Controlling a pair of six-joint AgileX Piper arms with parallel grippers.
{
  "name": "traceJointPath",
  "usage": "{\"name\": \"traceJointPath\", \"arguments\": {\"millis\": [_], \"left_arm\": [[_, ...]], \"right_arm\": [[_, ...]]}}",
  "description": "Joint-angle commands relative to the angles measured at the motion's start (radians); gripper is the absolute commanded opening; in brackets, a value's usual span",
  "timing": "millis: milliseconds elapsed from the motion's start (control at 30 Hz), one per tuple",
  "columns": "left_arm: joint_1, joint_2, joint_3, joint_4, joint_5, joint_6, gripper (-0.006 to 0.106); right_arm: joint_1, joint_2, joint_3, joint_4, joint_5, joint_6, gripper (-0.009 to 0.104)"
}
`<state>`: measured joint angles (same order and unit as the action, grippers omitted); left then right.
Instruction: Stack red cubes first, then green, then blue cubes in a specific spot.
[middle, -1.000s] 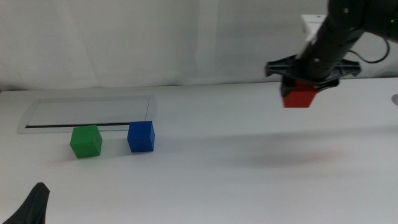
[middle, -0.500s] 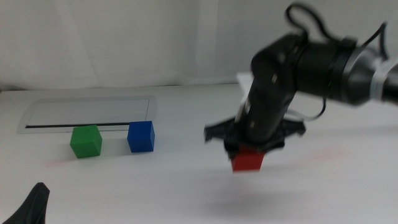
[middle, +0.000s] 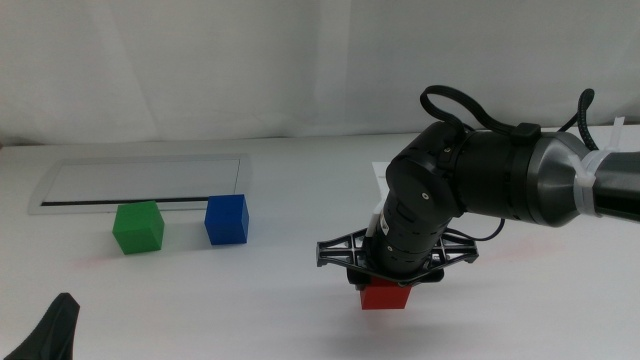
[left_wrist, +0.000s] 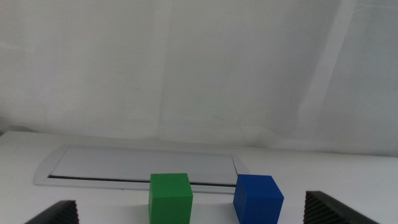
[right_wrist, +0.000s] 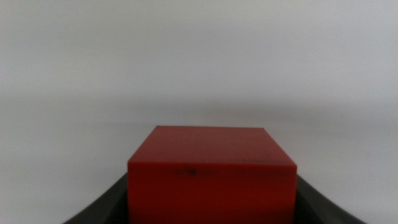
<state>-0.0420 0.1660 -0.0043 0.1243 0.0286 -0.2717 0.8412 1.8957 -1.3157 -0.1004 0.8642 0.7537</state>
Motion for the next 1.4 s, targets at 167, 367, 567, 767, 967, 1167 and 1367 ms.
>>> {"name": "traceJointPath", "arguments": {"millis": [167,367,567,767,967,1167,1367], "left_arm": [[-0.007,0.006,0.04,-0.009,-0.009,-0.009,0.09],[-0.007,0.006,0.04,-0.009,-0.009,-0.009,0.09],[-0.007,0.006,0.04,-0.009,-0.009,-0.009,0.09],[-0.007,0.006,0.04,-0.009,-0.019,-0.009,0.09],[-0.007,0.006,0.04,-0.009,-0.021,-0.009,0.09],[-0.007,0.006,0.04,-0.009,-0.021,-0.009,0.09],[-0.007,0.006,0.04,-0.009,-0.021,-0.009,0.09]], "right_arm": [[0.04,0.031,0.005,-0.05,-0.02,0.007,-0.003],[0.047,0.072,0.005,-0.054,-0.02,0.028,-0.003],[0.047,0.094,0.005,-0.043,-0.026,0.028,0.0],[0.047,0.092,0.002,-0.046,-0.05,0.024,0.103],[0.047,0.074,0.002,-0.069,-0.058,0.024,0.103],[0.045,-0.016,0.002,-0.135,-0.078,0.024,0.103],[-0.008,-0.174,0.001,-0.206,-0.13,-0.077,0.103]]}}
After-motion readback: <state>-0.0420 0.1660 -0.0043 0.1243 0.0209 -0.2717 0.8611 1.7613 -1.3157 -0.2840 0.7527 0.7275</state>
